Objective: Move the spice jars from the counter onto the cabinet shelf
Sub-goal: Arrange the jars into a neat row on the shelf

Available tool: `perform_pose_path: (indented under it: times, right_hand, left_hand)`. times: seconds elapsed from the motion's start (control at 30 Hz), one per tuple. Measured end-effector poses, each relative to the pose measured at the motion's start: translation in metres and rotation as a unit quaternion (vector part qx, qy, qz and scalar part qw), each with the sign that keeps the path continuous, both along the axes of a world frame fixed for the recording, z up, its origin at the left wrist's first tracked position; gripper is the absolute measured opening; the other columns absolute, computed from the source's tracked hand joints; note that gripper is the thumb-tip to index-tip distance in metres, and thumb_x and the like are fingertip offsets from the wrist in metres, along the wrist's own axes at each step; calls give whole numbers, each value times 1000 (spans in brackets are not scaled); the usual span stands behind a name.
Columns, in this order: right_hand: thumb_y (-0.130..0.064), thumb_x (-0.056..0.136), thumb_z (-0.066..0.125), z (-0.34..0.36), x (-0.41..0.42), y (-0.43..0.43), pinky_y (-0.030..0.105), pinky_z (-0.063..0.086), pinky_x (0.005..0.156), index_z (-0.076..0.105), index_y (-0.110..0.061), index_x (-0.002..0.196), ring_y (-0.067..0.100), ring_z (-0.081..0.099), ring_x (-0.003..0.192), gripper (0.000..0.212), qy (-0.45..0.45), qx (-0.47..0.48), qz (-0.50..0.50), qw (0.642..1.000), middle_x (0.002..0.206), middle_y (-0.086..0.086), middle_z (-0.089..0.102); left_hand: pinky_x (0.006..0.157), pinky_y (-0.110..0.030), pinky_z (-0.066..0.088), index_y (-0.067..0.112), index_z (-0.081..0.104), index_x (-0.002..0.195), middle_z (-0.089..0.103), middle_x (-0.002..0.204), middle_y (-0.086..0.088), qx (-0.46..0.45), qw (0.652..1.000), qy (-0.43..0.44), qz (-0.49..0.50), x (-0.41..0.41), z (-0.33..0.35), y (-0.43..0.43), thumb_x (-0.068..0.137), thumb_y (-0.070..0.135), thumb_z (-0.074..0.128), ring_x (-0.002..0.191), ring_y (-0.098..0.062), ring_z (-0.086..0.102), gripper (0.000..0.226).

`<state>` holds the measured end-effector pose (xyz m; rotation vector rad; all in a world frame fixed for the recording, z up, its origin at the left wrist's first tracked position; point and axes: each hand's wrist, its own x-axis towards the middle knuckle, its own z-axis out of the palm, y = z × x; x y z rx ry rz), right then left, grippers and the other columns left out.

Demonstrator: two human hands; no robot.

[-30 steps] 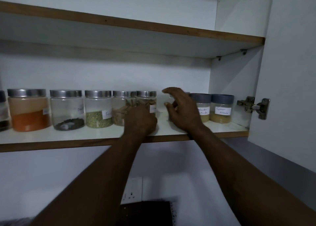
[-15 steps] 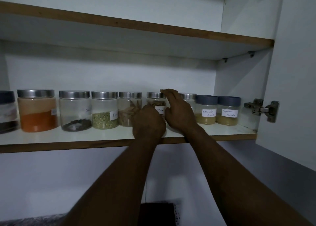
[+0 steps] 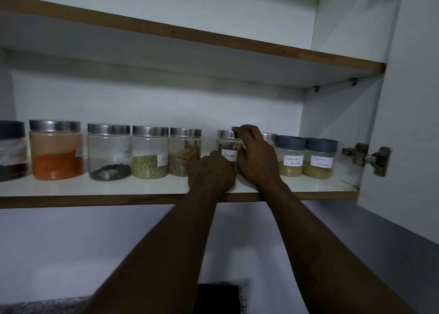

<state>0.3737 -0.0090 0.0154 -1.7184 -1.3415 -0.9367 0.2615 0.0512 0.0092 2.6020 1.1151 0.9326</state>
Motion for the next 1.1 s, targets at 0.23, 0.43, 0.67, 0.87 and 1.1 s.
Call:
perform_pose_path:
  times: [0.23,0.43,0.67,0.87,1.1]
  right_hand:
    - [-6,90,63,-1,3,1,39,59,85,57,-16,142,27,65,108,53,14,2,-10,1000,148,4,49]
    - [-11,91,66,1,4,1,41,58,90,56,-15,143,28,64,113,53,25,2,-18,1000,149,5,48]
    - [-8,88,67,2,2,-3,39,59,86,53,-15,145,26,63,113,59,20,22,11,1000,150,6,47]
    - [-11,92,63,1,-7,-4,31,57,80,57,-18,140,17,64,105,49,-45,15,78,996,143,0,52]
    - [-6,88,61,7,-40,31,38,45,110,27,-24,161,23,47,140,83,13,-131,111,985,167,-1,29]
  left_hand:
    - [96,-39,45,11,53,129,65,129,-11,7,1000,15,3,3,0,3,101,38,48,117,-30,62,40]
    - [93,-38,46,17,60,124,68,124,-7,35,999,22,-11,3,0,4,98,35,53,114,-28,64,32]
    - [79,-33,47,12,68,110,72,112,-9,6,1000,-27,-5,-4,0,-1,96,32,58,103,-28,67,26]
    - [74,-30,49,5,71,105,73,103,-13,4,990,-143,16,-43,-4,-6,87,18,68,96,-28,69,23]
    - [77,-34,54,2,64,108,70,107,-16,-10,981,-177,83,-89,-7,14,89,15,65,98,-31,67,23]
